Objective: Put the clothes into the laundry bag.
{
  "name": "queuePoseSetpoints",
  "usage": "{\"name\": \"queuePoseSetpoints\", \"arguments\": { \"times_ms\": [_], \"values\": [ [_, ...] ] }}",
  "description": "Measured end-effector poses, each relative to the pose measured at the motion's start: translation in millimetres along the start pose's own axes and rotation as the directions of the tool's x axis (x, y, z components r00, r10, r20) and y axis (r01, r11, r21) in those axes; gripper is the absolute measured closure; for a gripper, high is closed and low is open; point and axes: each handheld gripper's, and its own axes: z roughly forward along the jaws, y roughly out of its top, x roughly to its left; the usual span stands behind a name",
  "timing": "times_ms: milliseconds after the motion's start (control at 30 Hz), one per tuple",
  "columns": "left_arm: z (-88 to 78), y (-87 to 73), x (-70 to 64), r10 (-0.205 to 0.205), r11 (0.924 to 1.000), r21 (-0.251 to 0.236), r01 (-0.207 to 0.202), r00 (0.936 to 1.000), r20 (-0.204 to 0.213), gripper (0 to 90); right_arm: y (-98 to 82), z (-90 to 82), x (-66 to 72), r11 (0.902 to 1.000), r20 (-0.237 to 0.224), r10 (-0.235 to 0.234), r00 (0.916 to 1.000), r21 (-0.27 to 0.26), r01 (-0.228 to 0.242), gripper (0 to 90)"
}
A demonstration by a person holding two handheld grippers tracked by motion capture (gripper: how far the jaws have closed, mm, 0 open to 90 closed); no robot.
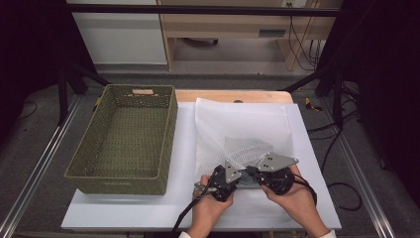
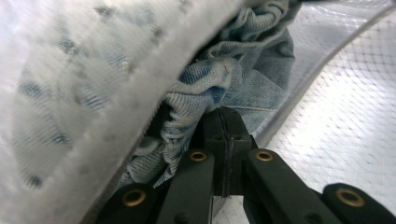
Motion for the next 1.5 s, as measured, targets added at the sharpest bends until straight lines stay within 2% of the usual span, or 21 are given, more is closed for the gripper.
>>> {"name": "queuePoseSetpoints", "arguments": {
  "times_ms": [133,333,433,633,800,1100,1233,1500],
  "values": [
    [4.2,4.2,5.4,-0.017,0.9999,0.002,0.017,0.9997,-0.019,90.0,-2.3,1.3,-0.8,1.0,0.003,0.0,1.0,0.005,0.0,89.0],
    [13.2,8.4,11.2,-0.056,0.9985,0.001,0.056,0.9983,-0.019,90.0,-5.3,4.5,-2.3,0.9997,0.007,0.004,1.0,0.024,-0.004,88.9],
    [18.1,9.6,11.0,-0.05,0.9987,0.006,0.05,0.9985,-0.024,90.0,-6.7,5.9,-3.0,0.9995,0.013,0.006,0.9999,0.031,-0.006,88.9],
    [23.0,9.4,10.8,-0.07,0.9976,-0.006,0.069,0.9972,-0.025,90.0,-9.7,9.0,-4.2,0.9994,0.013,0.013,0.9998,0.031,-0.014,88.9],
    [21.2,9.1,9.3,-0.051,0.9987,-0.001,0.051,0.9979,-0.04,90.0,-10.8,9.2,-4.5,0.9994,0.014,0.017,0.9998,0.031,-0.017,88.9],
    [24.6,10.8,15.3,-0.069,0.9976,-0.015,0.068,0.9956,-0.064,90.0,-10.3,10.3,-3.5,0.9994,0.013,0.016,0.9998,0.031,-0.016,88.9],
    [26.4,12.9,16.6,-0.058,0.9983,-0.005,0.058,0.9956,-0.073,90.0,-10.5,10.6,-3.6,0.9994,0.015,0.015,0.9998,0.032,-0.015,88.8],
    [29.8,14.8,18.6,-0.066,0.9978,-0.017,0.064,0.9933,-0.095,90.0,-10.5,11.1,-3.7,0.9992,0.03,0.025,0.9993,0.03,-0.025,88.8]
  ]
}}
